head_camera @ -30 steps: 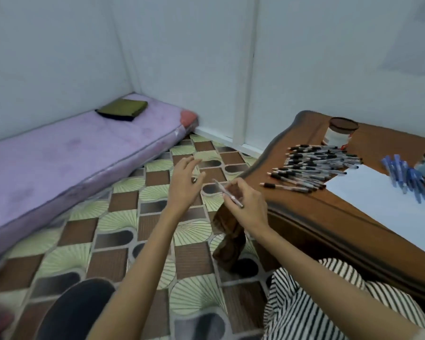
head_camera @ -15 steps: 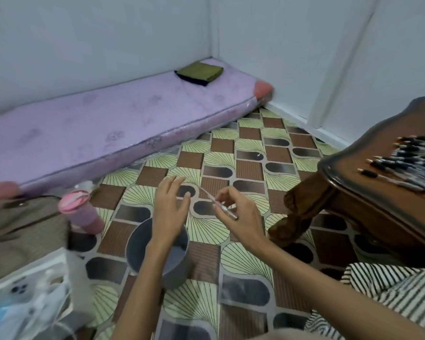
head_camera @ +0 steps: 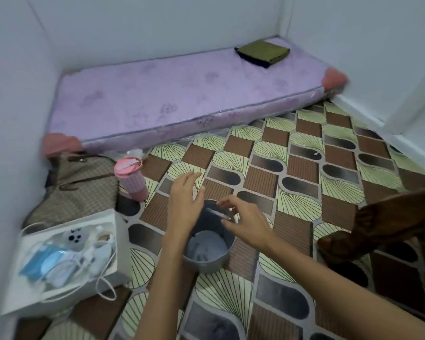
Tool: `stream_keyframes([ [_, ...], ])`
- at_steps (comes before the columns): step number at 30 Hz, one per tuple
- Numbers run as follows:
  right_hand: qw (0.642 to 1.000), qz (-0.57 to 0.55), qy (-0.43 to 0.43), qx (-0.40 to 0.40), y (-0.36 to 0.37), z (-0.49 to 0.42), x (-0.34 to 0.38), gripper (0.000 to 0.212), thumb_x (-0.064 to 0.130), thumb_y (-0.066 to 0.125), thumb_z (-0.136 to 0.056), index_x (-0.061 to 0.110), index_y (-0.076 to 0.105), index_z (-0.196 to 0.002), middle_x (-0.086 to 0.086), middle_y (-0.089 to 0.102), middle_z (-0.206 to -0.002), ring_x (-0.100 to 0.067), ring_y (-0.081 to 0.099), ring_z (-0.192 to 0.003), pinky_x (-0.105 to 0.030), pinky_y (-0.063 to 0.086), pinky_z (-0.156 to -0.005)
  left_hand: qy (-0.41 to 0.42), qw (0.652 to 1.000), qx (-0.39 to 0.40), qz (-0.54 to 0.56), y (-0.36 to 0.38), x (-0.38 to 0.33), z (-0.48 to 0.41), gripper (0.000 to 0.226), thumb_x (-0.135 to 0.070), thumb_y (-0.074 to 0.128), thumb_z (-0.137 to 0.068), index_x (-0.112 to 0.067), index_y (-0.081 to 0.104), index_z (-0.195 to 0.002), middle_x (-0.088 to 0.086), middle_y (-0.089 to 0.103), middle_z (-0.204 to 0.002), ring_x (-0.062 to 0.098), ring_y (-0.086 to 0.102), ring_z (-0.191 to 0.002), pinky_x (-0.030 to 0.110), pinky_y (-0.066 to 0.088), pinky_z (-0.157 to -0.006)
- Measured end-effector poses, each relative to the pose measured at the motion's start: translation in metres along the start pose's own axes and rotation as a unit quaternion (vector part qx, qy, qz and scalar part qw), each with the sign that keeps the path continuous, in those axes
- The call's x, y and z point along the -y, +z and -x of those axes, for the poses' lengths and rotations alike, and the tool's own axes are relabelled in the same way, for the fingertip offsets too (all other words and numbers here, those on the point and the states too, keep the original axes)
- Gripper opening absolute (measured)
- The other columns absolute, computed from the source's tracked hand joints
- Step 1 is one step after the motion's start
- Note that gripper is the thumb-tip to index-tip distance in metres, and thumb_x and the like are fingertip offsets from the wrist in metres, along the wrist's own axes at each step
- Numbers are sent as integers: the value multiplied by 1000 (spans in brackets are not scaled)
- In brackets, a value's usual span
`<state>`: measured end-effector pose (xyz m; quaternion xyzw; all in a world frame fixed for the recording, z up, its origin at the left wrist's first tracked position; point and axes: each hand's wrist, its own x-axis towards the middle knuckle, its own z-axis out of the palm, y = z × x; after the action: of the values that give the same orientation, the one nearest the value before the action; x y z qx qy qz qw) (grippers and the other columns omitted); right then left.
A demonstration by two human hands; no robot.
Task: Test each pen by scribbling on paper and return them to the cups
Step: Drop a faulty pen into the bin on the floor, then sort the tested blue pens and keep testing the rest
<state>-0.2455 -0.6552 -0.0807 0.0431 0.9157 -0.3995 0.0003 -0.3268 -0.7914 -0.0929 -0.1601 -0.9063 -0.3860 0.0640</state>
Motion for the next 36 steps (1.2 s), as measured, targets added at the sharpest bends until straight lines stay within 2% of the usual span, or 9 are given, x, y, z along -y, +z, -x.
stream_keyframes([
  [6,998,51,-8,-26,8,0,-4,35,15,64,-87,24,57,-120,7,61,-120,-6,53,-110,-17,40,-89,-37,999,-11,-15,1,21,4,36,-16,54,-92,-12,54,-128,5,53,-130,17,43,-124,31,32,-103],
  [13,997,14,-42,-68,-16,11,6,30,14,64,-86,23,60,-114,9,62,-114,-5,51,-107,-27,44,-96,-39,999,0,-10,2,11,4,35,-16,54,-93,-14,54,-128,6,53,-131,18,45,-122,33,36,-101],
  [16,993,9,-58,-99,-44,19,4,31,13,64,-86,22,60,-116,10,61,-115,-1,49,-106,-19,39,-96,-17,1000,8,-12,8,-15,-4,36,-16,53,-94,-14,52,-129,6,51,-133,18,43,-125,31,33,-101],
  [19,988,12,-53,-144,-84,30,-9,31,11,64,-86,19,61,-115,9,62,-113,2,48,-101,-4,33,-86,38,999,23,-6,22,-52,-12,34,-16,54,-94,-14,54,-128,6,53,-131,19,44,-123,30,32,-100],
  [23,976,16,-10,-215,-142,50,-43,31,9,65,-85,17,62,-115,5,63,-112,-3,50,-100,-12,38,-88,128,989,68,12,55,-113,-19,33,-15,54,-93,-13,55,-126,5,55,-128,19,46,-120,24,31,-95],
  [27,954,18,42,-296,-197,84,-82,29,8,64,-84,15,64,-112,2,65,-110,-7,52,-100,-3,34,-81,218,969,108,34,96,-184,-18,31,-11,56,-91,-10,58,-122,6,58,-121,21,49,-115,21,30,-92],
  [31,927,9,92,-364,-247,125,-121,29,7,65,-81,19,65,-107,5,67,-104,-8,56,-96,-17,43,-84,286,943,159,54,143,-253,-8,30,-14,56,-92,-13,58,-122,4,57,-120,20,49,-114,25,35,-90],
  [34,905,12,129,-405,-281,157,-148,27,5,64,-81,16,65,-106,3,66,-104,-11,57,-101,-16,45,-87,337,918,199,67,179,-306,4,30,-13,56,-91,-13,58,-121,2,56,-120,19,49,-114,22,34,-90],
  [36,889,11,154,-432,-302,178,-165,28,4,65,-82,19,65,-105,4,65,-105,-13,58,-104,-24,49,-89,371,899,221,75,202,-341,14,31,-13,56,-90,-13,57,-122,2,55,-120,19,48,-115,21,33,-92],
])
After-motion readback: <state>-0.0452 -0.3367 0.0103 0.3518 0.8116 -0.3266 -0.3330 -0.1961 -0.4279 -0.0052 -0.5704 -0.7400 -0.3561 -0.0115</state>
